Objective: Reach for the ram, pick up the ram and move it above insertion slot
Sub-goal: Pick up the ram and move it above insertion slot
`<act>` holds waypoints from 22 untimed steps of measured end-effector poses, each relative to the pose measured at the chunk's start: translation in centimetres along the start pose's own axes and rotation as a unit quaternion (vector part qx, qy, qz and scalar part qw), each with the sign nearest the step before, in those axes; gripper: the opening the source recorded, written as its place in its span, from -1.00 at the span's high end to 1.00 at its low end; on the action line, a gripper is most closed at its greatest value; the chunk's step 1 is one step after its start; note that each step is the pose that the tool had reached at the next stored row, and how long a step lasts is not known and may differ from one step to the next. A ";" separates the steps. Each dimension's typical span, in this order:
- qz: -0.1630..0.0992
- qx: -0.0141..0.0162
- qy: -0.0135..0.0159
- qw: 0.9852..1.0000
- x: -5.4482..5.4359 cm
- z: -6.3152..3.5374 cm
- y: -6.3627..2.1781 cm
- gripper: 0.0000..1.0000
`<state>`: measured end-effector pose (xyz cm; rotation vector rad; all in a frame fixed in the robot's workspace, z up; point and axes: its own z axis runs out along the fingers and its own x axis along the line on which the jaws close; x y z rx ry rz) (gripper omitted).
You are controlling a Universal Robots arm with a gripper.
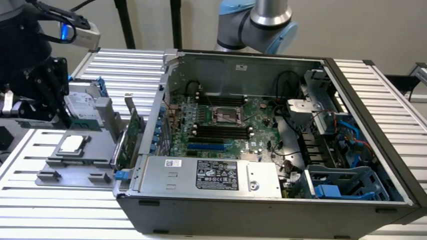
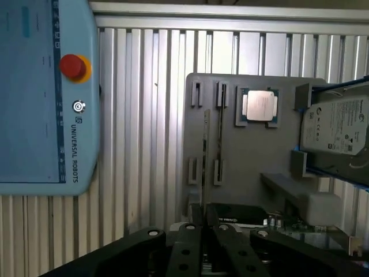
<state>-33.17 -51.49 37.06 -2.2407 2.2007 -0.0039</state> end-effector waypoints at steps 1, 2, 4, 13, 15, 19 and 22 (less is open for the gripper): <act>0.000 0.000 0.000 1.000 0.0 -0.45 -0.27 0.73; -0.001 0.000 0.000 1.000 0.0 -0.90 -0.55 0.73; -0.001 0.000 0.000 1.000 0.0 -1.82 -1.17 0.73; -0.001 -0.004 0.000 1.000 0.1 -5.71 -5.07 0.73; -0.001 -0.004 0.000 1.000 0.1 -6.26 -5.97 0.73; -0.001 -0.005 0.000 1.000 0.1 -6.68 -7.78 0.73; -0.001 -0.005 0.000 1.000 0.1 -6.81 -9.17 0.73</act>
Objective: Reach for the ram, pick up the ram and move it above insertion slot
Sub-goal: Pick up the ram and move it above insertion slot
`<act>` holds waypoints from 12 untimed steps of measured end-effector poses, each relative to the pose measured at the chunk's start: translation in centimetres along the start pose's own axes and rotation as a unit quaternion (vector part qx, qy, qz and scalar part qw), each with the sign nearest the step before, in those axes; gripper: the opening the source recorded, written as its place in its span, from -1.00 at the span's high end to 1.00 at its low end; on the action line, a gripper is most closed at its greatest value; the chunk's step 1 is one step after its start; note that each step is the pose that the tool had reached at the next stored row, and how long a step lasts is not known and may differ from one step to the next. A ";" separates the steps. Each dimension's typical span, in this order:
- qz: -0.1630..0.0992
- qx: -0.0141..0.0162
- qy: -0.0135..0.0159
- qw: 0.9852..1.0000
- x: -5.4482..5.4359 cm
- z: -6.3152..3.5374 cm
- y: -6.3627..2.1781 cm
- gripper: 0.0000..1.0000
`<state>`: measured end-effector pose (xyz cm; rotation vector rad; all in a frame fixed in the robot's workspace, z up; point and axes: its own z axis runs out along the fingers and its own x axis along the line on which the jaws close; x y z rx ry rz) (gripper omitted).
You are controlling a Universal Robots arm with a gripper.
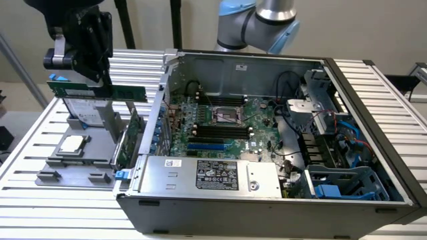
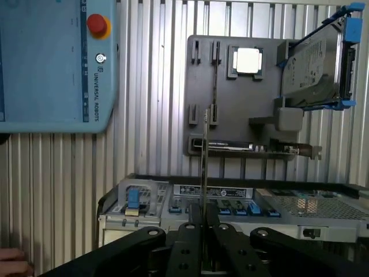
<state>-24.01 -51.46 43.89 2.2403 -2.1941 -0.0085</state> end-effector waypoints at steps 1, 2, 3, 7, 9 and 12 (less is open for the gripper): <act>0.000 0.000 0.000 1.000 0.0 -0.04 -0.46 0.73; 0.000 0.000 0.000 1.000 0.0 -0.08 -0.91 0.73; 0.000 0.000 0.000 1.000 0.0 -0.11 -1.36 0.73; 0.000 0.000 0.000 1.000 -0.1 -0.14 -2.98 0.73; 0.000 0.000 0.000 1.000 -0.2 -0.14 -3.68 0.73; 0.000 0.000 0.000 1.000 -0.5 -0.15 -4.58 0.73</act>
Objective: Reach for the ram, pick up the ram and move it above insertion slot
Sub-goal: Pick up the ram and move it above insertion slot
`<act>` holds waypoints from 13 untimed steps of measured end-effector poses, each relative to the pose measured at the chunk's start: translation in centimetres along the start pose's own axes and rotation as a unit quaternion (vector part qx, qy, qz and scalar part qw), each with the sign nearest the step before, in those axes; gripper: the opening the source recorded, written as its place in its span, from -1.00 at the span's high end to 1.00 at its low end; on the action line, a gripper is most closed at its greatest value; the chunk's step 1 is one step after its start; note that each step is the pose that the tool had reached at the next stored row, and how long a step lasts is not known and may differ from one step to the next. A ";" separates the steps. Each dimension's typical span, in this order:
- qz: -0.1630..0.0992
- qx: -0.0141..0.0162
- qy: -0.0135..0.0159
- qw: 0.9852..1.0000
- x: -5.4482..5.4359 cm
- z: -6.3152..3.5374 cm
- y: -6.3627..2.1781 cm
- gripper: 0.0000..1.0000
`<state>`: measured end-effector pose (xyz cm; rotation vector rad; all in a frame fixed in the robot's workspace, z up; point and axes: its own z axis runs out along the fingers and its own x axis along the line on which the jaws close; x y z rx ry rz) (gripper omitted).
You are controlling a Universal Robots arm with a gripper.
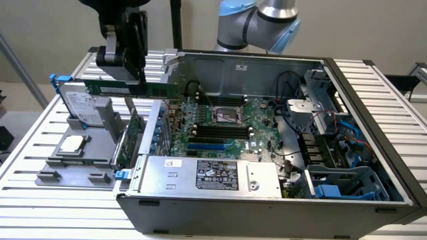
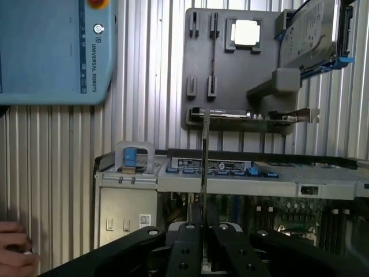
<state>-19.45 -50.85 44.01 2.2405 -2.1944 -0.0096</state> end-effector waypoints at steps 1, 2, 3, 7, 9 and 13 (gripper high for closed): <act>0.000 0.000 0.000 1.000 -0.1 0.00 -0.25 0.73; 0.000 0.000 0.000 1.000 -0.3 0.00 -0.49 0.73; 0.000 0.000 0.000 1.000 -0.4 0.00 -0.72 0.73; 0.000 0.000 0.000 1.000 -1.1 0.03 -1.74 0.73; 0.000 0.000 0.000 1.000 -1.4 0.05 -2.28 0.73; 0.000 0.000 0.000 1.000 -2.1 0.09 -3.43 0.73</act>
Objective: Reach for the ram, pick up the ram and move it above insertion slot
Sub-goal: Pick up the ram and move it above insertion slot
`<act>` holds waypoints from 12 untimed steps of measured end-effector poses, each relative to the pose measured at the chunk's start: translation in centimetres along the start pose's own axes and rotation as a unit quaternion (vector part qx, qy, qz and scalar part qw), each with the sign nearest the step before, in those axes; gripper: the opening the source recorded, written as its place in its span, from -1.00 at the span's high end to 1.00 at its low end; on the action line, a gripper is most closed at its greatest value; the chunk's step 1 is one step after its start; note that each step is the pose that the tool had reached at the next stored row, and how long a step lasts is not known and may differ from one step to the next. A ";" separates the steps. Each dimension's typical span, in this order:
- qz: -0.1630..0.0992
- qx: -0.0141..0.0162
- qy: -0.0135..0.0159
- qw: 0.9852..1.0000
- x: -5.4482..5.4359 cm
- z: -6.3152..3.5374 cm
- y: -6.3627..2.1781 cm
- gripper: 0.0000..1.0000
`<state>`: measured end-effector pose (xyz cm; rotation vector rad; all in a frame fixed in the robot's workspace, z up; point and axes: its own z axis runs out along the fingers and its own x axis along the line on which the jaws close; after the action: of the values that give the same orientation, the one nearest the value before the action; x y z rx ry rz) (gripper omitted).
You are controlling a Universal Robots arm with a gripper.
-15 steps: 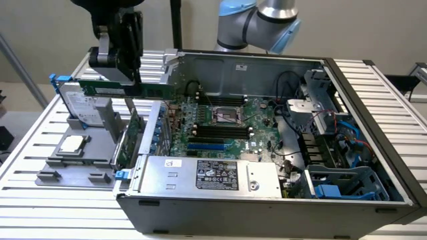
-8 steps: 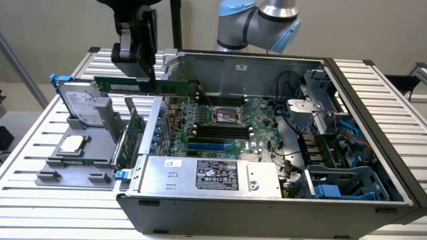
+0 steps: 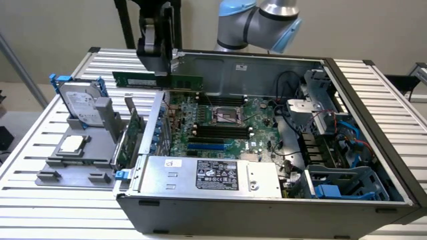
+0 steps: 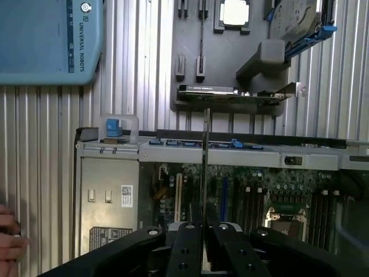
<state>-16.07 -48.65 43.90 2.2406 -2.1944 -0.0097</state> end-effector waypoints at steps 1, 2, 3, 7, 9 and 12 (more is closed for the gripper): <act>0.000 0.000 0.000 1.000 -0.1 0.01 -0.33 0.73; 0.000 0.000 0.000 1.000 -0.3 0.03 -0.71 0.73; 0.000 0.000 0.000 1.000 -0.4 0.05 -1.15 0.73; 0.000 0.000 -0.001 1.000 -0.6 0.25 -2.93 0.73; 0.000 0.000 -0.001 1.000 -0.7 0.41 -3.72 0.73; 0.000 0.000 -0.001 1.000 -0.9 0.77 -4.64 0.73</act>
<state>-11.45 -47.63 43.08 2.2416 -2.1956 -0.0120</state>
